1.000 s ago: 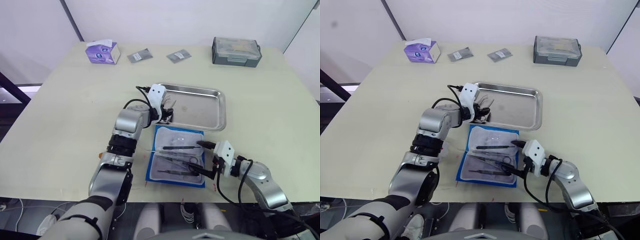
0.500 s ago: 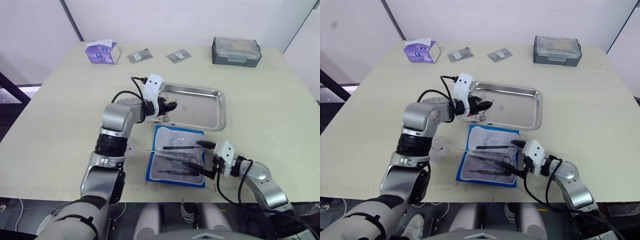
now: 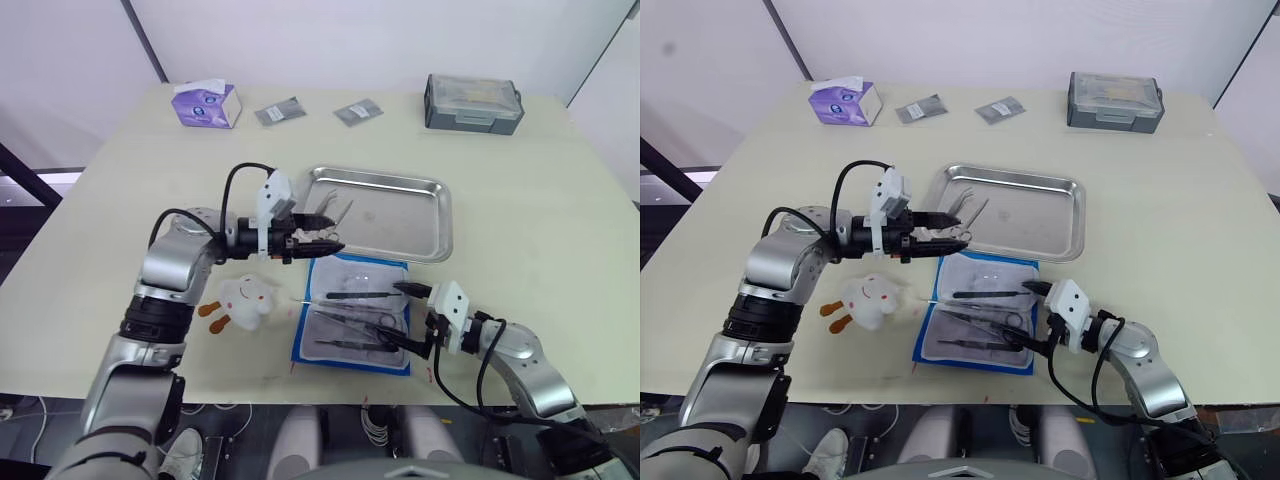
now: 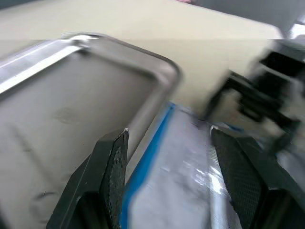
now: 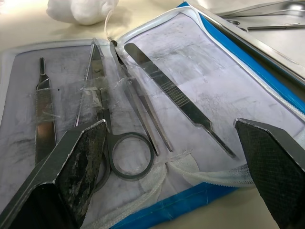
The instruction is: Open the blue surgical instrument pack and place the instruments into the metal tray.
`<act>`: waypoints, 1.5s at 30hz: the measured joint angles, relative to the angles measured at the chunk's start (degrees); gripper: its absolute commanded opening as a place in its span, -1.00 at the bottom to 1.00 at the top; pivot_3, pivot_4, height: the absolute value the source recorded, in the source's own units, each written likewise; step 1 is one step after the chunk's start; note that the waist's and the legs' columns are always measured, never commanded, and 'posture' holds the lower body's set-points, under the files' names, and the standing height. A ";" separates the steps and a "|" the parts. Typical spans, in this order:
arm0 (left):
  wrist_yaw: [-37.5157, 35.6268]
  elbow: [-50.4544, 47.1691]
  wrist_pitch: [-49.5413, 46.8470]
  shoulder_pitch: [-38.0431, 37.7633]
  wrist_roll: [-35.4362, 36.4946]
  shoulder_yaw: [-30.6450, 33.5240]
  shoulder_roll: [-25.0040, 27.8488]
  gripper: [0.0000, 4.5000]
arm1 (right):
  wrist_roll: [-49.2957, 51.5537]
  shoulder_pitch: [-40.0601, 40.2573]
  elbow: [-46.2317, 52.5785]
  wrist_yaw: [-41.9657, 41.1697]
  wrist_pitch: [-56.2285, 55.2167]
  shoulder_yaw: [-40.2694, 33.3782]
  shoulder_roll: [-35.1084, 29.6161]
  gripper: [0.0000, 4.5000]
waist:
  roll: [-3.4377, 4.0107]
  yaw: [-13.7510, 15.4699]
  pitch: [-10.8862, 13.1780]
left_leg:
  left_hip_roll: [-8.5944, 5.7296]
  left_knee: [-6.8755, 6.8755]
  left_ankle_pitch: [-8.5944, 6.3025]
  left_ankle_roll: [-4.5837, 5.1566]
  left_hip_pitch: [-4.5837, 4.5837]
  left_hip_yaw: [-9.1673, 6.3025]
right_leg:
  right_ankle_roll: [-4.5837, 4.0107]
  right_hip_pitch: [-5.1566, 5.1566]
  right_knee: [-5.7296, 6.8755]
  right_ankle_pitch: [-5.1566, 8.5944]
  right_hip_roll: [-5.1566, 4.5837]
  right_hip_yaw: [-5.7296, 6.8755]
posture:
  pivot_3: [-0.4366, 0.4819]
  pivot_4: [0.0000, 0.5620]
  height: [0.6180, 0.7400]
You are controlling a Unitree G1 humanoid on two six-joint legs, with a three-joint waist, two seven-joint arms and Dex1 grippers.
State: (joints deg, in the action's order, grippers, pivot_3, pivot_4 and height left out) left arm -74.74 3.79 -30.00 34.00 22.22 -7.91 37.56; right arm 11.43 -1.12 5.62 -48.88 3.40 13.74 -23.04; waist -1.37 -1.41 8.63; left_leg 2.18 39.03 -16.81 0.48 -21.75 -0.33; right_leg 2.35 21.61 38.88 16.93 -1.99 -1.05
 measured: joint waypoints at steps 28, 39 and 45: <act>-9.56 19.42 29.20 3.25 -16.49 -10.91 -3.75 -0.47 | 0.00 0.01 -0.04 0.42 -0.01 -0.04 0.01 1.00 | -0.02 0.21 -0.01 | 0.02 0.00 -0.01 0.02 0.01 0.01 | 0.00 0.01 0.02 0.00 0.06 -0.01 | -0.05 -0.47 1.00; -11.81 20.04 30.43 3.96 -17.01 -12.11 -3.13 -0.99 | 0.00 -0.01 -0.07 0.43 -0.02 0.03 0.00 1.00 | -0.02 0.20 -0.02 | 0.04 0.00 -0.01 0.03 0.02 0.00 | 0.00 0.00 0.02 0.00 0.08 0.00 | -0.05 -0.47 1.00; -11.85 21.09 26.07 6.29 -17.14 -12.43 -4.34 -0.99 | 0.00 -0.02 -0.05 0.38 -0.02 0.02 -0.06 1.00 | -0.02 0.25 -0.02 | 0.03 0.01 -0.01 0.03 0.01 0.00 | 0.00 0.00 0.03 0.00 0.08 0.00 | -0.05 -0.47 1.00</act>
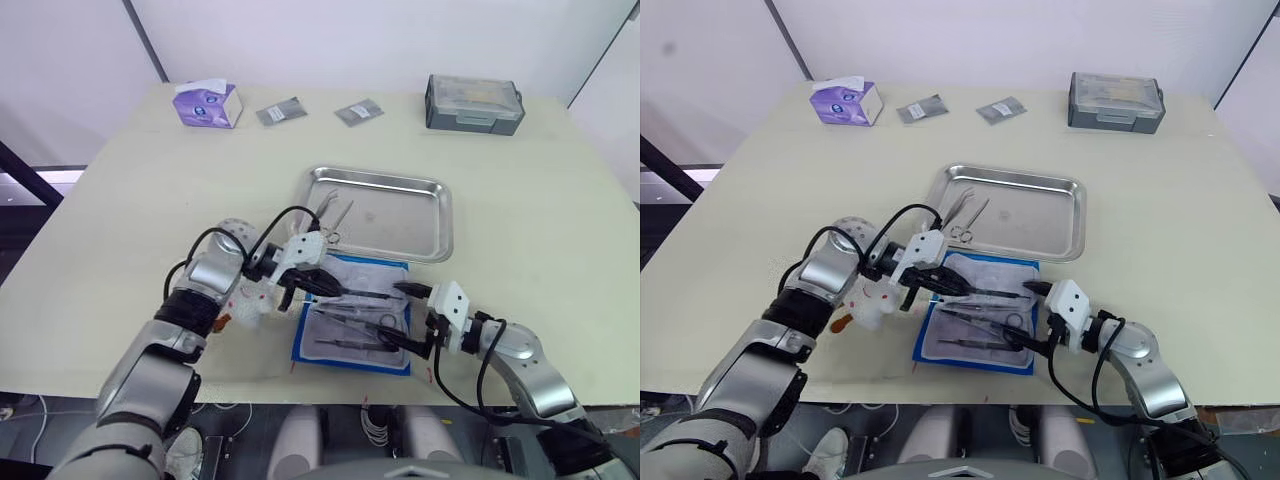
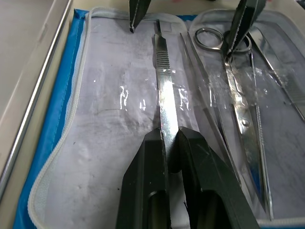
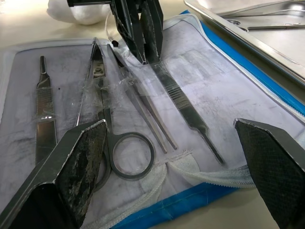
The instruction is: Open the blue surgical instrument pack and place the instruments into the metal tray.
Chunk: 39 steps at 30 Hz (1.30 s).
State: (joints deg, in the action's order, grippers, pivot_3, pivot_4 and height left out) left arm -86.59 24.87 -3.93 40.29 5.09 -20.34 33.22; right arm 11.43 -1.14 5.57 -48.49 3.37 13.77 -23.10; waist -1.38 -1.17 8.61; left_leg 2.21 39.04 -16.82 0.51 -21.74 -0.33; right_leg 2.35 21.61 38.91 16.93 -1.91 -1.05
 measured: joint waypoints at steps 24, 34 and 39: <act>-2.17 -16.99 -19.61 -0.10 2.00 -0.55 10.72 -0.99 | -0.03 -1.29 -1.30 -0.96 -1.15 0.98 0.40 1.00 | 0.07 -0.98 0.06 | 0.06 -0.01 0.00 0.00 -0.01 -0.05 | -0.02 0.05 0.02 0.01 0.08 0.00 | -0.05 -0.47 1.00; -2.59 -17.66 -19.38 -0.11 6.89 -0.70 19.17 -0.99 | -0.06 -1.30 -1.42 -0.95 -1.23 0.99 0.47 1.00 | 0.05 -0.98 0.05 | 0.08 -0.02 0.00 0.00 -0.01 -0.06 | -0.04 0.05 0.02 0.02 0.08 0.01 | -0.05 -0.47 1.00; -2.60 -17.95 -19.10 -0.10 10.45 -2.15 23.13 -0.99 | -0.20 -1.31 -1.45 -0.96 -1.31 0.99 0.60 1.00 | 0.05 -1.00 0.04 | 0.10 -0.02 0.00 0.00 -0.01 -0.06 | -0.05 0.06 0.02 0.03 0.10 0.02 | -0.05 -0.47 1.00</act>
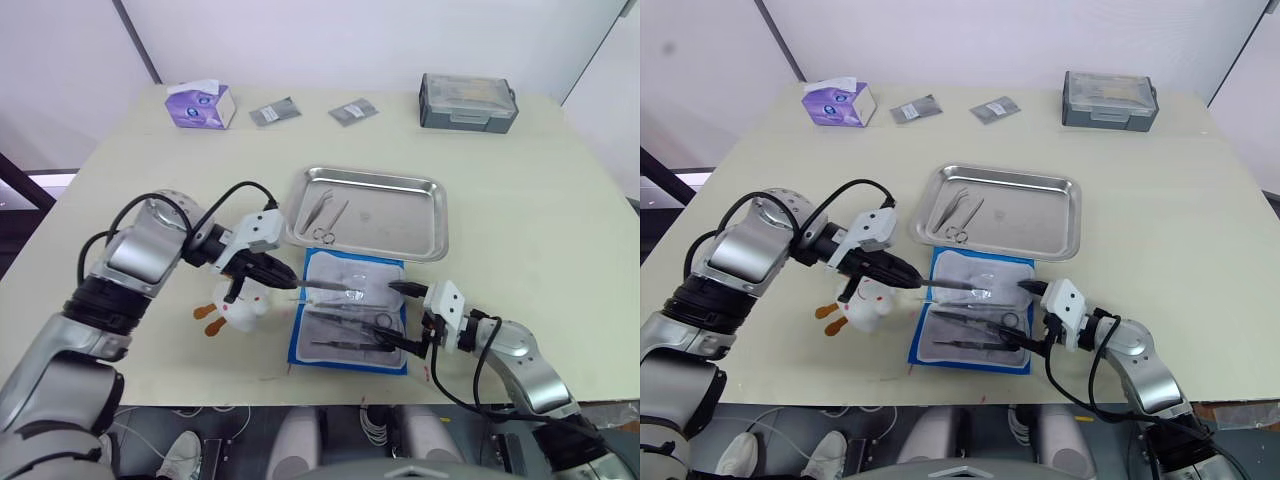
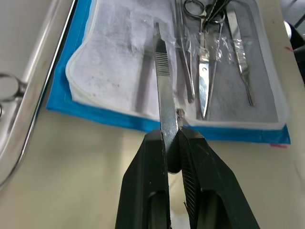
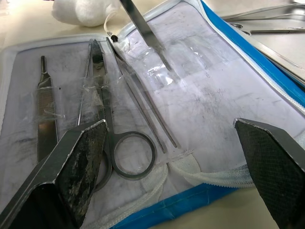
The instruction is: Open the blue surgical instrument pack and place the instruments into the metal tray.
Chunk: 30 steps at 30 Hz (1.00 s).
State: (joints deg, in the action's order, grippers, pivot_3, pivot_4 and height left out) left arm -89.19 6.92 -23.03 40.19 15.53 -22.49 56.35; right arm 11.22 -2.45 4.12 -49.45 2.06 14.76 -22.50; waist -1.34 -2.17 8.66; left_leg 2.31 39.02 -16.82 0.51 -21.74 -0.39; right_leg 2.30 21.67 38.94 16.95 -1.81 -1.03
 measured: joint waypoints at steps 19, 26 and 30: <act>-0.07 -1.14 3.67 -0.64 7.16 -2.89 11.60 -0.99 | -0.18 -0.14 -0.52 -0.15 -0.28 0.00 0.24 1.00 | -0.11 0.06 -0.04 | 0.04 -0.01 0.00 0.00 0.03 0.02 | -0.04 -0.01 0.00 0.02 0.04 0.01 | -0.05 -0.47 1.00; 1.24 -2.11 -4.57 0.64 11.78 3.32 3.36 -0.99 | -0.18 -0.19 -0.61 -0.25 -0.38 0.03 0.28 1.00 | -0.24 0.02 -0.09 | 0.04 -0.01 0.00 0.00 0.03 0.02 | -0.04 -0.01 0.02 0.02 0.05 0.00 | -0.05 -0.47 1.00; 7.58 -3.60 -15.22 3.33 14.79 7.30 -1.81 -0.99 | -0.18 -0.22 -0.70 -0.27 -0.42 0.03 0.28 1.00 | -0.29 0.04 -0.12 | 0.04 -0.01 0.00 0.00 0.02 -0.02 | -0.03 -0.02 0.02 0.02 0.05 0.02 | -0.05 -0.47 1.00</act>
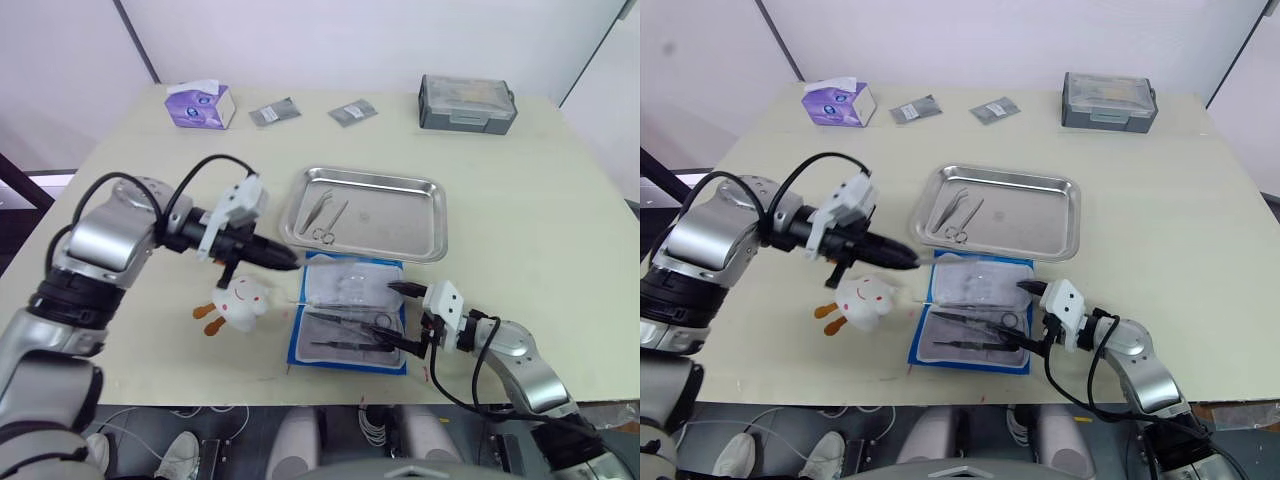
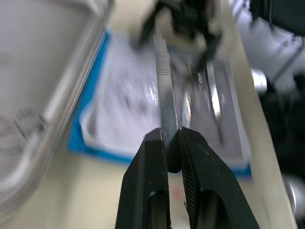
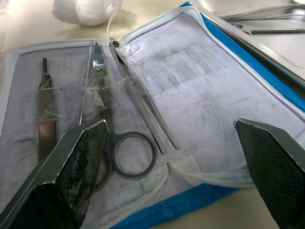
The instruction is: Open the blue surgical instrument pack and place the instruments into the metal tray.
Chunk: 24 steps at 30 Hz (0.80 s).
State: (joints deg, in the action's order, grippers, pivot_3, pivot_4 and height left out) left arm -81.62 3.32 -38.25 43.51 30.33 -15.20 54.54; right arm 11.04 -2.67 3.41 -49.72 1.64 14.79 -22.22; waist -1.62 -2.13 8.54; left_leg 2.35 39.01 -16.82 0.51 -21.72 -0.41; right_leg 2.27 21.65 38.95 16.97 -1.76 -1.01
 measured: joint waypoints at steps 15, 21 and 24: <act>51.89 -0.96 -19.52 2.59 -7.24 10.24 -32.94 -0.99 | -0.05 -0.58 -0.99 -0.38 -0.73 0.03 0.11 1.00 | -0.10 -0.06 -0.09 | -0.08 0.04 0.01 -0.02 0.03 -0.09 | -0.03 -0.07 0.04 -0.05 -0.11 -0.05 | -0.05 -0.47 1.00; 64.79 0.23 -20.43 2.40 -13.38 10.67 -39.18 -0.99 | -0.05 -0.72 -1.10 -0.38 -0.77 0.09 0.09 1.00 | -0.08 -0.06 -0.09 | -0.08 0.02 0.02 -0.04 0.04 -0.12 | -0.06 -0.07 0.05 -0.07 -0.13 -0.05 | -0.05 -0.47 1.00; 68.62 1.49 -20.94 2.29 -15.16 10.80 -41.53 -0.99 | -0.05 -0.69 -1.09 -0.42 -0.77 0.00 0.07 1.00 | -0.08 -0.03 -0.09 | -0.10 0.02 0.03 -0.05 0.03 -0.11 | -0.05 -0.07 0.04 -0.07 -0.15 -0.04 | -0.05 -0.47 1.00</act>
State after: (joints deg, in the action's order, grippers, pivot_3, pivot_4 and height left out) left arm -13.00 4.81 -59.18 45.81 15.17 -4.40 13.01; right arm 10.99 -3.35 2.32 -50.14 0.87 14.80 -22.15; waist -1.71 -2.15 8.45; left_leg 2.25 39.03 -16.79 0.46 -21.69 -0.52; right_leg 2.22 21.58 38.99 16.89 -1.91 -1.05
